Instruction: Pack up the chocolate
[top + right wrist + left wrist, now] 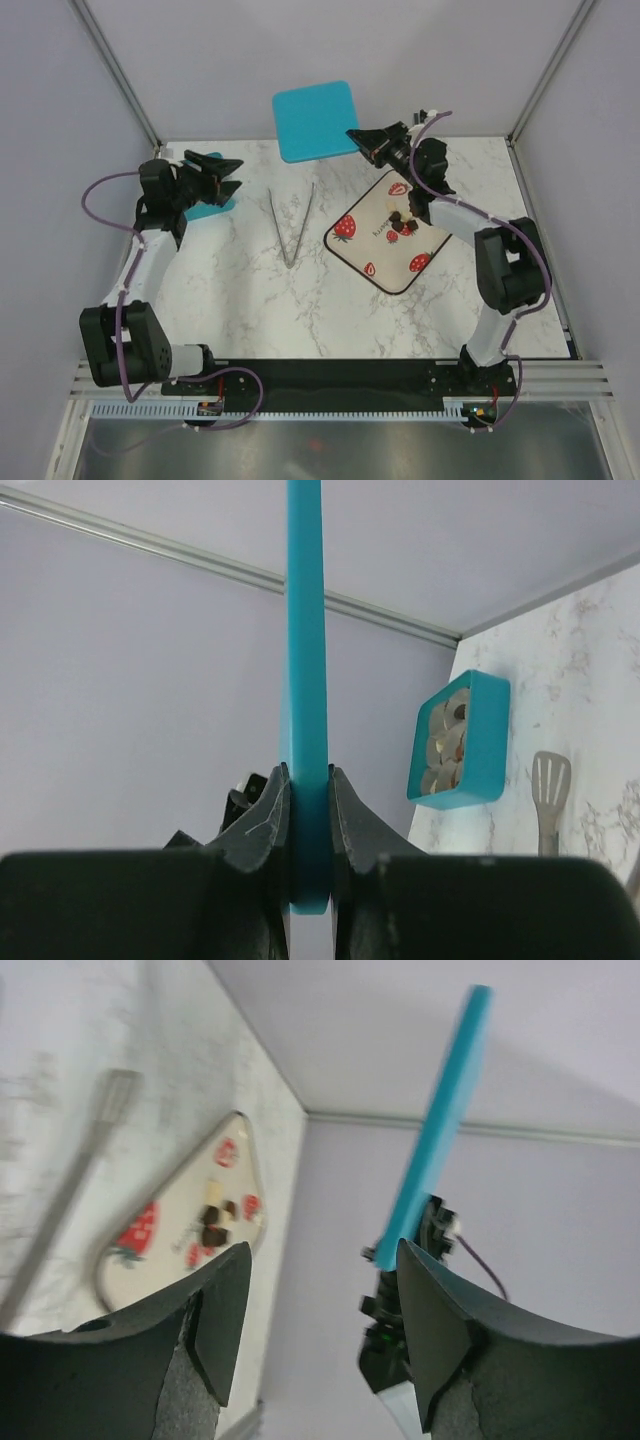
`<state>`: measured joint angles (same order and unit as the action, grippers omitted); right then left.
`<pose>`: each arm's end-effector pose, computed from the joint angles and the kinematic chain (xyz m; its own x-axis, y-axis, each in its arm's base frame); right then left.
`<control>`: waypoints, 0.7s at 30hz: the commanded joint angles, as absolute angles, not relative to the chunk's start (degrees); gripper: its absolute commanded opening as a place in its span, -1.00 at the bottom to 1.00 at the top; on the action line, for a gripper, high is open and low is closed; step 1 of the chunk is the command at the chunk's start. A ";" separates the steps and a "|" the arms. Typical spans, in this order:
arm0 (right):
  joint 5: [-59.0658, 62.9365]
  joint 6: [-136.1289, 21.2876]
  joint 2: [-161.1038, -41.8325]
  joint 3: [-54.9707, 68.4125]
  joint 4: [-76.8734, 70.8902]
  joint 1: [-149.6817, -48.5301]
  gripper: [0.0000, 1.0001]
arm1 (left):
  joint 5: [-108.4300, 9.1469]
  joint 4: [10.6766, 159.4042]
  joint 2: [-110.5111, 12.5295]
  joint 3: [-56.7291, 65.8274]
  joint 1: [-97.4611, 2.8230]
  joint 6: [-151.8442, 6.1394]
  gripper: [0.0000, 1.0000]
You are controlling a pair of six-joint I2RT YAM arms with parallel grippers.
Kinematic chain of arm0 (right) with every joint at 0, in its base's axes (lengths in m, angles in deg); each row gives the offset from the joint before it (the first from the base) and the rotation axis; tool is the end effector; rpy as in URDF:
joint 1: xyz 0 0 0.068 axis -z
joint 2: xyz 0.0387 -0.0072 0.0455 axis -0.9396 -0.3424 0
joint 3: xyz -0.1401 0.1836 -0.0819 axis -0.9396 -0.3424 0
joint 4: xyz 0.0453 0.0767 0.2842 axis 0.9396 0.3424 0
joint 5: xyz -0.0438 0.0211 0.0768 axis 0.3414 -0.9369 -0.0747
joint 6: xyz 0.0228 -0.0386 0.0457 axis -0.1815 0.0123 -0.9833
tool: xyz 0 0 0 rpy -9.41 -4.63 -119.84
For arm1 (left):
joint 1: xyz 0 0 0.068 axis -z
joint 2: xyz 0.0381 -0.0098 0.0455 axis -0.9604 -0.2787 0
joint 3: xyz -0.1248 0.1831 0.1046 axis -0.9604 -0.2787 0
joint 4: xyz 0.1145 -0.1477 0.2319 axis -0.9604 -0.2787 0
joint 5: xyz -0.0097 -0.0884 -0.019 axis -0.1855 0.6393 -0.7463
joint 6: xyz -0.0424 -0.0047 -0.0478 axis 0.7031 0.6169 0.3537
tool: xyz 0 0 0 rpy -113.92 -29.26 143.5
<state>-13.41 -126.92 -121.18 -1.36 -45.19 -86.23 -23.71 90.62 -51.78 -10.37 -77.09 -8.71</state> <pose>0.4290 0.1452 0.2567 -0.5777 0.7633 -0.2892 -0.2843 0.1440 0.9479 0.3711 -0.0068 0.2720 -0.5399 -0.8338 -0.1152 -0.0989 0.1987 -0.9751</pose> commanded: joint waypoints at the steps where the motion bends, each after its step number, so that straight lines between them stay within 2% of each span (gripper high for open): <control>1: -9.59 -127.34 -127.86 3.68 -61.93 -90.45 -1.00 | -35.01 70.03 -47.43 -14.61 -81.89 -26.50 0.37; 4: -8.09 -123.48 -134.89 8.33 -62.22 -94.31 -1.00 | -41.35 67.39 -44.87 -15.85 -87.94 -32.83 0.43; 8: -8.26 -123.03 -145.16 17.98 -63.44 -98.97 -1.00 | -42.26 66.24 -42.23 -15.06 -97.18 -35.83 0.45; 11: -7.74 -120.49 -148.61 23.70 -60.37 -102.14 -1.00 | -47.78 65.98 -45.11 -12.87 -99.39 -38.63 0.37; 18: -8.00 -117.15 -146.34 24.17 -58.34 -103.90 -1.00 | -51.14 67.64 -59.08 -7.07 -99.39 -44.52 0.07; 21: -10.01 -115.30 -144.32 22.06 -58.25 -103.82 -1.00 | -55.17 67.03 -62.43 -4.27 -99.48 -48.11 0.03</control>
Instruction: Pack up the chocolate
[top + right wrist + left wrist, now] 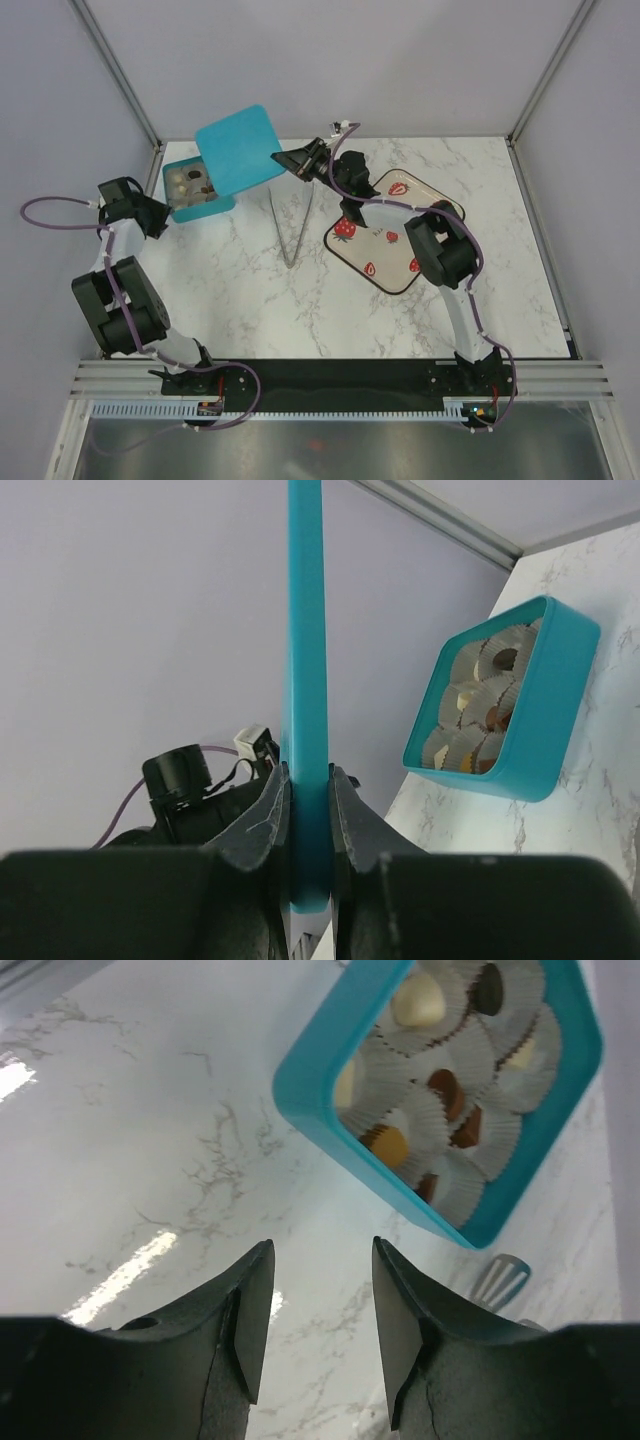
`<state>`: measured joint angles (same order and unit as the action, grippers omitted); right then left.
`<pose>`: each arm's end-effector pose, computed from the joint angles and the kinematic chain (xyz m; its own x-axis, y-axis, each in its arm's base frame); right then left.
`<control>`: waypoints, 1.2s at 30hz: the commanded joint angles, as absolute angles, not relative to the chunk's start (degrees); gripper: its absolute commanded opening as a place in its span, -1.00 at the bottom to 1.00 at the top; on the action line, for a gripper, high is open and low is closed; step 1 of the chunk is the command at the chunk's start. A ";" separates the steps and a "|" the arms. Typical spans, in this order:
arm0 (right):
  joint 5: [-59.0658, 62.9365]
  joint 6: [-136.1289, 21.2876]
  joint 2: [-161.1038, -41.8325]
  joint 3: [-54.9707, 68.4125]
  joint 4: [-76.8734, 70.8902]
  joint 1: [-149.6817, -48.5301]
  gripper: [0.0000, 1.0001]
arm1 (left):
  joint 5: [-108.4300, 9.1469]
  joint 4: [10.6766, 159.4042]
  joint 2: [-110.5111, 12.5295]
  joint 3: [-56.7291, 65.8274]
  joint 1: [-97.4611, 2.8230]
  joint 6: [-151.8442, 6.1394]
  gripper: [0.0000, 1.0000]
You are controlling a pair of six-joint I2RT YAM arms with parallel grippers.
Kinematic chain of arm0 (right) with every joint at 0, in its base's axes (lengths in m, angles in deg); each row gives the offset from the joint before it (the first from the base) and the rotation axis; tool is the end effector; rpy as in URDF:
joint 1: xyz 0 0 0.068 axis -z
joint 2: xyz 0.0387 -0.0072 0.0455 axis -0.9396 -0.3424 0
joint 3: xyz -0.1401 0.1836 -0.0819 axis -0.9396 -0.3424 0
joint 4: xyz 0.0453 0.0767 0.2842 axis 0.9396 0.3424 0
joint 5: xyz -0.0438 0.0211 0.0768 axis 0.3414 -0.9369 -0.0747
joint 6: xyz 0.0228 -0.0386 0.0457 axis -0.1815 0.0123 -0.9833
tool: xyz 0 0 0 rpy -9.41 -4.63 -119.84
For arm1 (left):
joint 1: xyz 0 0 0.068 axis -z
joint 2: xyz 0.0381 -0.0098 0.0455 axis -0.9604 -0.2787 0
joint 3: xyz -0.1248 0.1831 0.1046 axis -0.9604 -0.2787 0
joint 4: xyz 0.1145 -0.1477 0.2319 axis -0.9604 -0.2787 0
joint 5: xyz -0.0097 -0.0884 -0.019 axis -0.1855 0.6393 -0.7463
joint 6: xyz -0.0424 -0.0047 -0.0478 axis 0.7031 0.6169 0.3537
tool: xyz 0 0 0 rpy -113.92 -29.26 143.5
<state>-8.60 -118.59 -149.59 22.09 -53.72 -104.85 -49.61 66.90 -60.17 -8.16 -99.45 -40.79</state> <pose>0.4400 0.3255 0.1926 -0.6722 0.6052 -0.4265 -0.4547 0.1172 0.8829 0.3417 0.1559 0.1882 -0.2163 -0.8612 -0.4598 -0.6668 0.4744 -0.5748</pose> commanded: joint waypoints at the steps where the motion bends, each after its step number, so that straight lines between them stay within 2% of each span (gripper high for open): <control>1: -10.55 -115.03 -143.88 21.44 -58.86 -103.82 -1.00 | -57.61 66.42 -64.01 -3.47 -99.48 -48.83 0.02; 7: -11.95 -112.05 -140.36 15.12 -61.59 -103.82 -1.00 | -60.19 68.52 -68.06 0.58 -99.48 -51.56 0.01; 13: -13.19 -107.92 -136.93 10.64 -60.19 -103.73 -1.00 | -57.30 69.93 -72.45 5.32 -99.48 -49.98 0.08; 20: -12.57 -106.68 -135.70 9.13 -59.92 -103.64 -1.00 | -52.28 71.42 -78.43 8.05 -99.40 -48.04 0.09; 27: -12.13 -107.73 -137.28 9.49 -60.80 -103.64 -1.00 | -52.36 72.21 -81.16 8.05 -98.34 -48.13 0.09; 36: -11.78 -107.91 -137.19 8.08 -61.51 -103.64 -1.00 | -55.96 70.90 -84.15 7.18 -97.81 -46.82 -0.05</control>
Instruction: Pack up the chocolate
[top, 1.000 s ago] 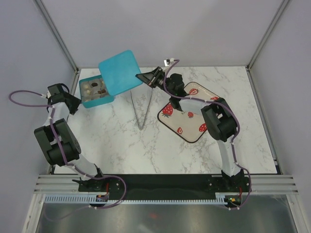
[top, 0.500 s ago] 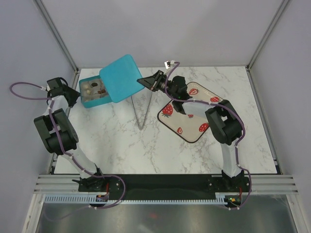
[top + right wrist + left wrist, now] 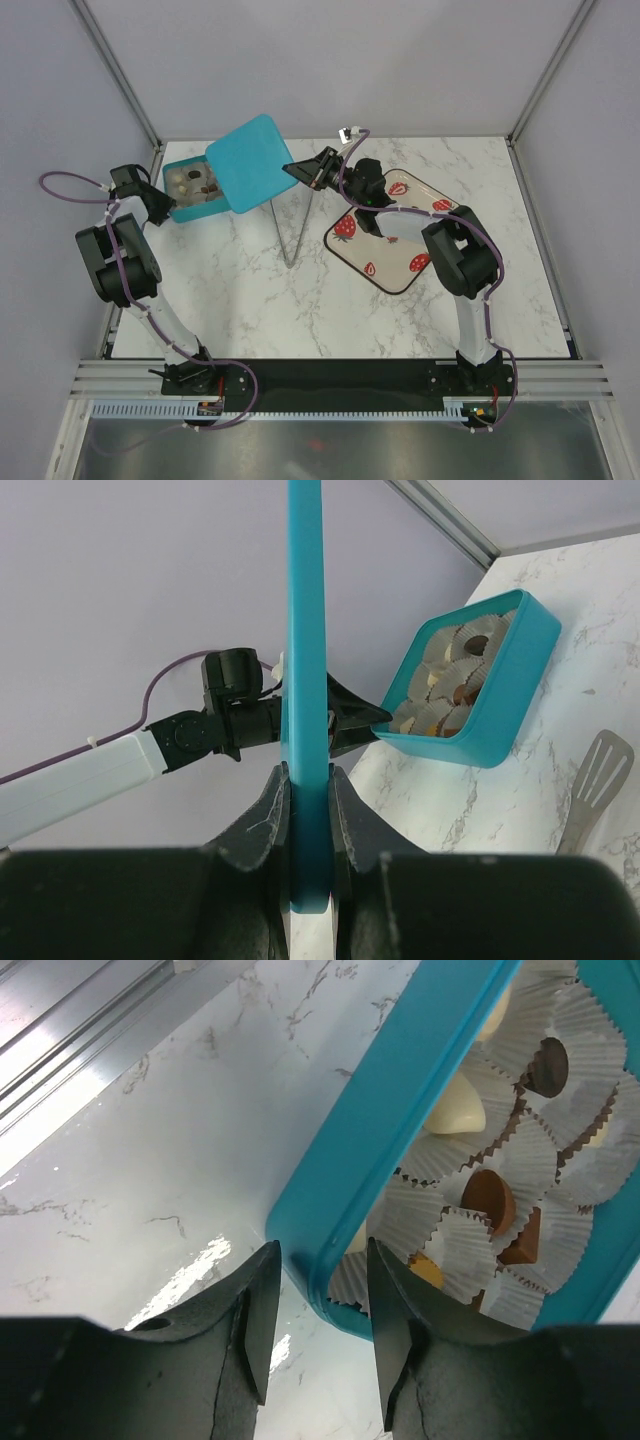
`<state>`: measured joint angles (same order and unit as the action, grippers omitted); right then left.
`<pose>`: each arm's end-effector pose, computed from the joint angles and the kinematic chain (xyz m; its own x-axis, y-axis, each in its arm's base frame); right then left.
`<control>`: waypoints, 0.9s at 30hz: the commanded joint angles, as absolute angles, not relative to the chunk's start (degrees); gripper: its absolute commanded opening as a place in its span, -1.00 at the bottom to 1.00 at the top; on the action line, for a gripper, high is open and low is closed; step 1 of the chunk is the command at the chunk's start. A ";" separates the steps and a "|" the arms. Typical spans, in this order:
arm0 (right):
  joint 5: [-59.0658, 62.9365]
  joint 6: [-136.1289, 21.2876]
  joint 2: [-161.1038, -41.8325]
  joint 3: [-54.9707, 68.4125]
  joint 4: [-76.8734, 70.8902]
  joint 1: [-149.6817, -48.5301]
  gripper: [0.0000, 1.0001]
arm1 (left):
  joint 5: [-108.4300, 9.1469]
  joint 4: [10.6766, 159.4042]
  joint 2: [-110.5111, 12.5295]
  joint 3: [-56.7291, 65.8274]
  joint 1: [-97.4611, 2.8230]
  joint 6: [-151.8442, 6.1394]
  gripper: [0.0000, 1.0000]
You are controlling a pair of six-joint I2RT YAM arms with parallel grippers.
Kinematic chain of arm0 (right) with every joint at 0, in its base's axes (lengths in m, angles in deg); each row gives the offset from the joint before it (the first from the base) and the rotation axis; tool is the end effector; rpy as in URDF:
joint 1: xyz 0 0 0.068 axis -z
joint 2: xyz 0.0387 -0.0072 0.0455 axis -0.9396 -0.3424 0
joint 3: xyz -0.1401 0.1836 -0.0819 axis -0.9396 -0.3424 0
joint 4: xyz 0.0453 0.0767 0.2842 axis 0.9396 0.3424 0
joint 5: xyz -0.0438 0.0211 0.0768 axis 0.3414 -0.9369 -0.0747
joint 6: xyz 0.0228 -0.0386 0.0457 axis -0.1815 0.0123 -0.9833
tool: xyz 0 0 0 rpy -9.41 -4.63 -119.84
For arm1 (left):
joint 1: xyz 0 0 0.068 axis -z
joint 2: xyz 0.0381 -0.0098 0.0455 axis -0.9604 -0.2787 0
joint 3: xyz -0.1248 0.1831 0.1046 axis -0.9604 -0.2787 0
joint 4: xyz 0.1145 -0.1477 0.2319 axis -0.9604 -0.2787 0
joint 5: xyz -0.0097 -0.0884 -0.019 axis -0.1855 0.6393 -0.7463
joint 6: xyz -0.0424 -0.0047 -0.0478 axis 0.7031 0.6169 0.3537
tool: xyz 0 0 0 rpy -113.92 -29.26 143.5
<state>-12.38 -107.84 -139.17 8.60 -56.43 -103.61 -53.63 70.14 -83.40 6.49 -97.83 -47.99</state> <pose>0.4089 0.2943 0.2017 -0.5980 0.5389 -0.5932 -0.5835 0.2147 0.7832 0.4097 0.1783 0.1256 -0.3361 -0.7982 -0.4999 -0.6965 0.5680 -0.4385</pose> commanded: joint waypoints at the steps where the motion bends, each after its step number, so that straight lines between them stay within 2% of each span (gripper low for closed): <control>1: -11.87 -107.82 -137.19 7.99 -61.51 -103.64 -1.00 | -55.88 70.98 -84.15 7.00 -97.73 -46.81 -0.07; 4: -11.87 -107.65 -137.11 7.47 -61.51 -103.64 -1.00 | -55.09 70.98 -83.89 6.39 -97.37 -46.81 -0.34; 10: -11.87 -107.73 -137.02 6.94 -61.42 -103.64 -1.00 | -56.76 71.07 -79.67 3.14 -94.74 -48.04 -0.56; 18: -11.08 -110.46 -139.65 7.46 -61.33 -103.99 -1.00 | -56.50 71.25 -73.44 -4.51 -92.54 -48.22 -0.62; 21: -10.99 -110.64 -141.41 9.57 -58.27 -104.61 -1.00 | -56.06 71.25 -70.71 -7.32 -92.45 -47.70 -0.50; 25: -8.62 -113.52 -146.24 13.96 -56.50 -105.66 -1.00 | -56.32 69.94 -67.46 -8.91 -92.45 -47.25 -0.02; 27: -7.65 -115.29 -149.56 17.46 -56.23 -106.45 -1.00 | -57.37 68.27 -66.31 -7.60 -92.63 -47.43 0.10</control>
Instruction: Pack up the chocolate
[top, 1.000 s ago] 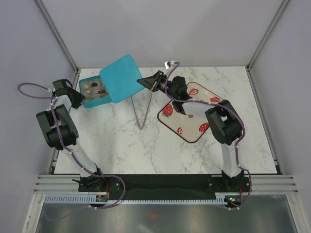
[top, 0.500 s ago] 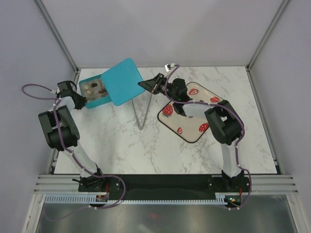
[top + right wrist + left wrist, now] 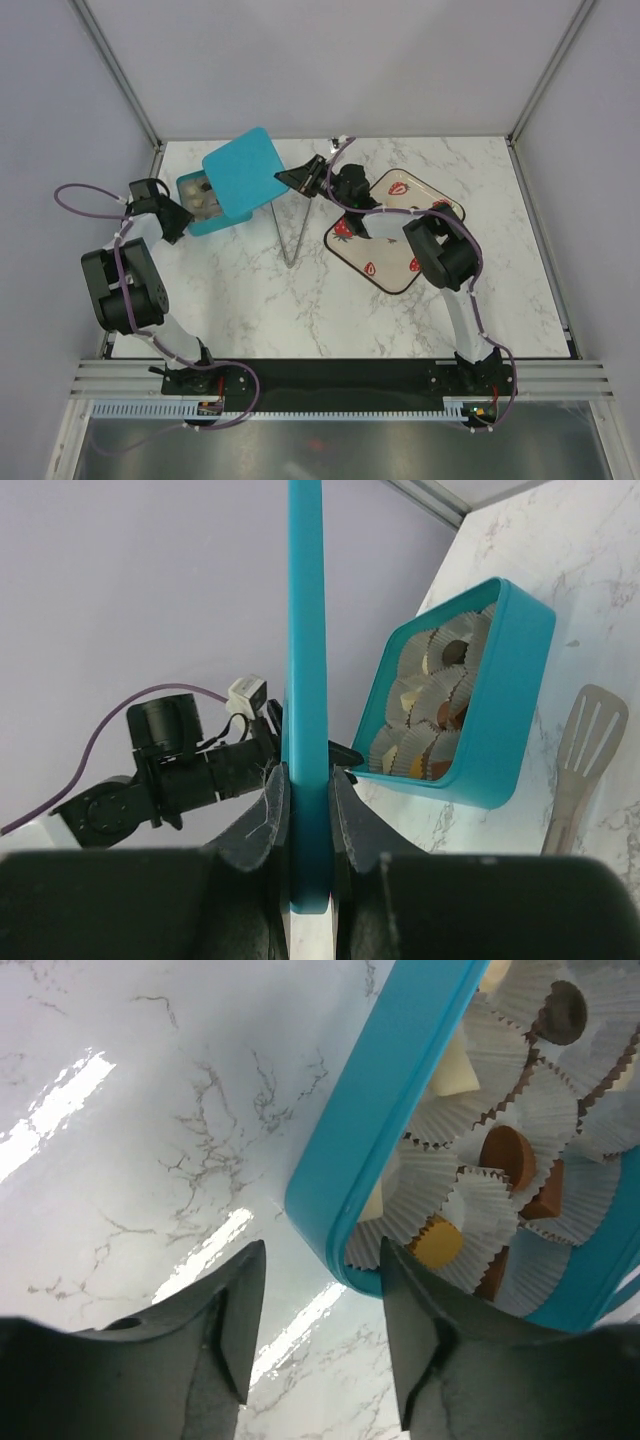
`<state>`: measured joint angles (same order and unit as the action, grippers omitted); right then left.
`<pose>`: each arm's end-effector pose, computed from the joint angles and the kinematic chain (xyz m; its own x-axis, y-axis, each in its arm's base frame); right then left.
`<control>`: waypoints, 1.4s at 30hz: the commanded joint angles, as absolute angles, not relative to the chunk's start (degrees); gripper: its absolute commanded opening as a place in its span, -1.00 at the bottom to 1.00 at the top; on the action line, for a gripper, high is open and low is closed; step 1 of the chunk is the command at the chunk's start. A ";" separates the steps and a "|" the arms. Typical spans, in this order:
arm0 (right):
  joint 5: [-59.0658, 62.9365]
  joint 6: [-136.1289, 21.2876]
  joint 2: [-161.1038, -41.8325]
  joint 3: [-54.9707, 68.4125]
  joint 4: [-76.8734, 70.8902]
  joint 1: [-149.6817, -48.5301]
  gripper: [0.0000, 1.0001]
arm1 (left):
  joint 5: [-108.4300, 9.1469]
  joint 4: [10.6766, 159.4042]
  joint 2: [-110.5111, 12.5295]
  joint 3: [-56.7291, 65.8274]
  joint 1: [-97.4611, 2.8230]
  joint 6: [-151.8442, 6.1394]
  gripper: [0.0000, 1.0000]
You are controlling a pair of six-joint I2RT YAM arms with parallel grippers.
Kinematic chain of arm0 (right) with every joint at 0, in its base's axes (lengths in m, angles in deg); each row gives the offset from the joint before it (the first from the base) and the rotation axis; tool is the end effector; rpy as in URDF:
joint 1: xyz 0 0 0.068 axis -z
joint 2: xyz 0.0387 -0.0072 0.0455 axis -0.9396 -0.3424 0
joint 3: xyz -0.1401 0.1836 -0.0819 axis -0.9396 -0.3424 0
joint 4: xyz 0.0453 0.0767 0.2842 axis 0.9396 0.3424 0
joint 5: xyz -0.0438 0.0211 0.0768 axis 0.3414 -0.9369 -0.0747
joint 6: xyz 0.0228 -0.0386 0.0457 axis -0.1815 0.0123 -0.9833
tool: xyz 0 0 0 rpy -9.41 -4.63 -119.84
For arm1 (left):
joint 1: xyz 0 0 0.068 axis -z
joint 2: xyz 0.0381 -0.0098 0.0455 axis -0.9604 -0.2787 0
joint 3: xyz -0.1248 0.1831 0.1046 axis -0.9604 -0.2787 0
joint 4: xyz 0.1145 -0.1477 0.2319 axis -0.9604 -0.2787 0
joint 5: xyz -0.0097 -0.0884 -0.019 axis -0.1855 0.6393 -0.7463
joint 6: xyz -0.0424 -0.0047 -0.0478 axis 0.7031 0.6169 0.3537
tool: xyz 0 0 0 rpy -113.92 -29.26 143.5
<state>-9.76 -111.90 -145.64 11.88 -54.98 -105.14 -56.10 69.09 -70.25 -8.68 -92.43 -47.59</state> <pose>0.4157 0.3129 0.1643 -0.6649 0.5440 -0.5118 -0.4766 0.2187 0.8515 0.3655 0.1213 0.1243 -0.4140 -0.7718 -0.4827 -0.6856 0.6132 -0.3924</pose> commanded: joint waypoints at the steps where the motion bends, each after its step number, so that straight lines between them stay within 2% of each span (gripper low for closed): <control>1: -7.39 -116.08 -150.80 18.88 -56.23 -106.63 -1.00 | -57.55 66.34 -65.87 -6.89 -92.80 -47.60 0.18; 4: -6.25 -118.37 -155.29 24.76 -53.87 -107.86 -1.00 | -57.20 63.87 -64.47 -3.39 -93.68 -47.26 0.27; 7: -5.19 -118.81 -158.63 29.69 -50.88 -109.44 -1.00 | -55.45 63.08 -62.36 -1.80 -95.78 -45.77 0.28; 11: -3.61 -119.68 -162.50 35.40 -47.54 -111.37 -1.00 | -52.98 64.21 -59.90 -1.96 -99.04 -43.48 0.28; 21: 2.10 -124.96 -172.61 49.29 -40.86 -115.33 -1.00 | -48.50 69.75 -59.98 -3.64 -99.66 -44.09 0.22; 28: 5.88 -124.52 -175.25 54.48 -37.52 -115.59 -1.00 | -45.95 70.19 -65.95 -2.23 -99.66 -44.79 0.08; 42: 7.29 -124.79 -178.68 58.35 -35.23 -115.42 -1.00 | -40.77 74.23 -73.60 -2.23 -99.66 -46.81 -0.03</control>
